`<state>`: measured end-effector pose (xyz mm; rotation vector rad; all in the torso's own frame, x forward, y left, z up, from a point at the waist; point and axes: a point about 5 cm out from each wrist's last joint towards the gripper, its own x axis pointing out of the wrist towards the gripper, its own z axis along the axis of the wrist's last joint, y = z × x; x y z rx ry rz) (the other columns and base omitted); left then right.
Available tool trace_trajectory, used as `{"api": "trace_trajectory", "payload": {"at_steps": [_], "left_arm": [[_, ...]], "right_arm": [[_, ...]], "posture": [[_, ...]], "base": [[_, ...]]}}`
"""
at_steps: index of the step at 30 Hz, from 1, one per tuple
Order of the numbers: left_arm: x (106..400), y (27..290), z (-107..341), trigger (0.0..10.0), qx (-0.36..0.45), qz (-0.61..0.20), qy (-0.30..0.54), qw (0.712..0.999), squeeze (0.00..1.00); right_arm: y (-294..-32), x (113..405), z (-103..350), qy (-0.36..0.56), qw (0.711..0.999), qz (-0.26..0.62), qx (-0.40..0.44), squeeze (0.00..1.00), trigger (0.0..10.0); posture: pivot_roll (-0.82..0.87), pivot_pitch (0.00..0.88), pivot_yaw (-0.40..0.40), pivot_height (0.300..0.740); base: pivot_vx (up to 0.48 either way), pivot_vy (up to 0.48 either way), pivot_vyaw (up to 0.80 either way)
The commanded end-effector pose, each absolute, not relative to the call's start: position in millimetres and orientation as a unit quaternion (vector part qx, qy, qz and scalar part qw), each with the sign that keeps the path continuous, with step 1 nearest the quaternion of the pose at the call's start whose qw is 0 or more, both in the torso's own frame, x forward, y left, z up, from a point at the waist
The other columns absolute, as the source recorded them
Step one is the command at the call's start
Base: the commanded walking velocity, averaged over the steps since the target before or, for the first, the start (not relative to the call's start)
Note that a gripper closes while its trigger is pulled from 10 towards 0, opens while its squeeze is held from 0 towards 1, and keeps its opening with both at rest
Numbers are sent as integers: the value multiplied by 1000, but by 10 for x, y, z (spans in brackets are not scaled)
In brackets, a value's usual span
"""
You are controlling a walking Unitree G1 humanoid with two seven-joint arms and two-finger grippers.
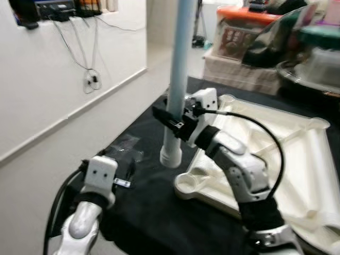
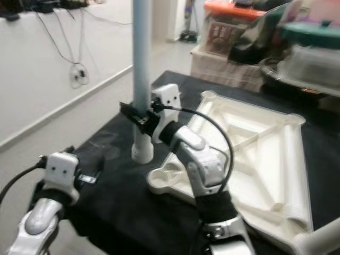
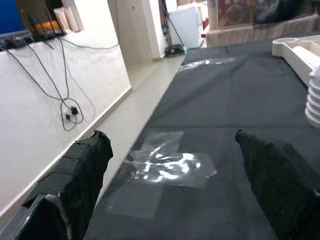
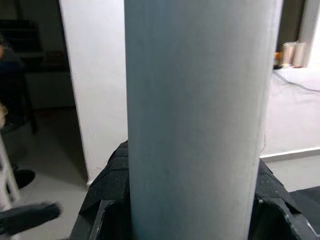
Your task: Building children table
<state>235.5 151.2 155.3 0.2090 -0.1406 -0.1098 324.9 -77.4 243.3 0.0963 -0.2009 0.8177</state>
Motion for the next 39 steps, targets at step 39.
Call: {"api": "trace_trajectory", "payload": {"at_steps": [39], "left_arm": [[2028,1289,1130,10000,27,-286,78,955,0]], "right_arm": [[-1045,3399,2157,-90,920,382,5,0,10000]], "posture": [[35,0,-65,740]], "base": [[0,0,0]]}}
